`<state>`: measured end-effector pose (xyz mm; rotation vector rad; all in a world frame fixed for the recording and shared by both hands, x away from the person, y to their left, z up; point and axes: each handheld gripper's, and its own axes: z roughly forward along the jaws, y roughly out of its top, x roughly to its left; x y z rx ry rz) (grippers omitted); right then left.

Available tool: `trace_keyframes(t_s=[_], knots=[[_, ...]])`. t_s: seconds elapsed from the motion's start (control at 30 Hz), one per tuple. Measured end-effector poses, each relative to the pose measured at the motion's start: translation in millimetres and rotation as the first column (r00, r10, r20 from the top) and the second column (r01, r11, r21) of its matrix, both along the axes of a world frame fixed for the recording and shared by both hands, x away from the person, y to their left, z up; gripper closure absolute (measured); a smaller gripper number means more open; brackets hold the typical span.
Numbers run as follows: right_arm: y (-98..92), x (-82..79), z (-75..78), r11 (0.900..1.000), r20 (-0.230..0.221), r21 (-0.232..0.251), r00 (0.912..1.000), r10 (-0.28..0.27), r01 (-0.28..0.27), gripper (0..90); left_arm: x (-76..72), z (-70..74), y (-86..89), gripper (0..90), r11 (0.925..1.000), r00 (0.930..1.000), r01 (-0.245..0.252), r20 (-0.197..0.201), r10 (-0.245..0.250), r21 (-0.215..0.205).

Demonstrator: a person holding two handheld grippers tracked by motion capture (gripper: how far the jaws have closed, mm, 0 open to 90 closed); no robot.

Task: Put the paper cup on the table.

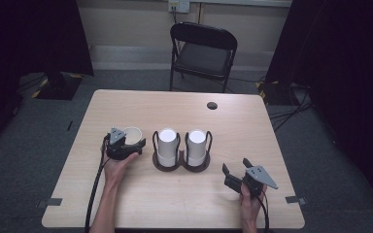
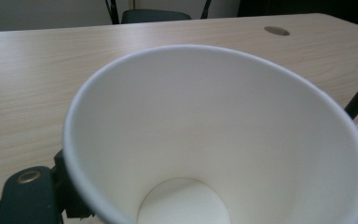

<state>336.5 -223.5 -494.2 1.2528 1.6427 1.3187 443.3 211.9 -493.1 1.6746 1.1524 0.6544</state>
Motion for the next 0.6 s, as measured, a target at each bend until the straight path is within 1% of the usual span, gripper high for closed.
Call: trace_keyframes(t_s=[0.03, 0.1, 0.13, 0.17, 0.23, 0.3, 0.33, 0.4, 0.43, 0.47, 0.5, 0.53, 0.6], knots=[[0.0, 0.0, 0.0, 1.0, 0.0, 0.0, 1.0, 0.001, -0.001, 15.6, -0.9, 0.6, 0.5, 15.5, 1.0, 1.0, -0.002, -0.003, 0.002, 0.005], [0.0, 0.0, 0.0, 1.0, 0.0, 0.0, 1.0, 0.001, -0.001, 15.6, -4.2, 0.3, 2.4, 15.5, 0.9998, 0.9998, 0.01, 0.019, -0.01, -0.018], [0.0, 0.0, 0.1, 1.0, -0.001, -0.001, 1.0, 0.002, -0.002, 15.6, -5.6, 0.1, 3.5, 15.4, 0.9996, 0.9997, 0.014, 0.021, -0.013, -0.026], [0.1, 0.0, 0.1, 1.0, -0.002, -0.001, 1.0, 0.002, -0.002, 15.6, -6.6, -0.6, 4.7, 15.4, 0.9998, 0.9996, 0.018, 0.024, -0.017, -0.01], [0.2, 0.1, 0.1, 1.0, -0.002, -0.002, 1.0, 0.001, -0.001, 15.6, -7.6, -1.6, 5.4, 15.4, 0.9998, 0.9998, 0.011, 0.015, -0.012, 0.015], [0.2, 0.2, 0.0, 1.0, -0.002, -0.003, 1.0, 0.002, -0.002, 15.6, -10.2, -2.2, 6.1, 15.4, 0.9998, 0.9998, 0.019, 0.01, -0.019, 0.006], [0.2, 0.2, 0.0, 1.0, -0.003, -0.003, 1.0, 0.001, -0.001, 15.6, -10.8, -1.6, 5.8, 15.4, 0.9996, 0.9997, 0.023, 0.01, -0.023, 0.015], [0.2, 0.3, 0.1, 1.0, -0.005, -0.003, 1.0, 0.003, -0.003, 15.6, -13.0, 1.0, 4.4, 15.4, 0.9991, 0.9998, 0.015, 0.009, -0.016, 0.04], [0.2, 0.3, 0.1, 1.0, -0.006, -0.003, 1.0, 0.003, -0.003, 15.6, -14.4, 1.5, 3.3, 15.4, 0.9996, 0.9999, 0.008, 0.009, -0.009, 0.026], [0.2, 0.3, 0.1, 1.0, -0.006, -0.003, 1.0, 0.004, -0.004, 15.6, -15.5, 1.9, 4.2, 15.5, 0.9991, 0.9998, 0.016, 0.009, -0.016, 0.039], [0.1, 0.3, 0.1, 1.0, -0.005, -0.004, 1.0, 0.004, -0.004, 15.6, -16.6, 1.2, 2.9, 15.6, 0.9996, 0.9999, 0.0, 0.016, -0.001, 0.028], [0.2, 0.3, 0.1, 1.0, -0.005, -0.004, 1.0, 0.003, -0.003, 15.6, -17.3, 1.3, 4.2, 15.6, 0.9988, 1.0, 0.004, 0.008, -0.004, 0.048], [0.2, 0.3, 0.1, 1.0, -0.005, -0.003, 1.0, 0.004, -0.004, 15.6, -20.8, 0.0, 5.8, 15.6, 0.9997, 1.0, 0.003, 0.0, -0.003, 0.024]])
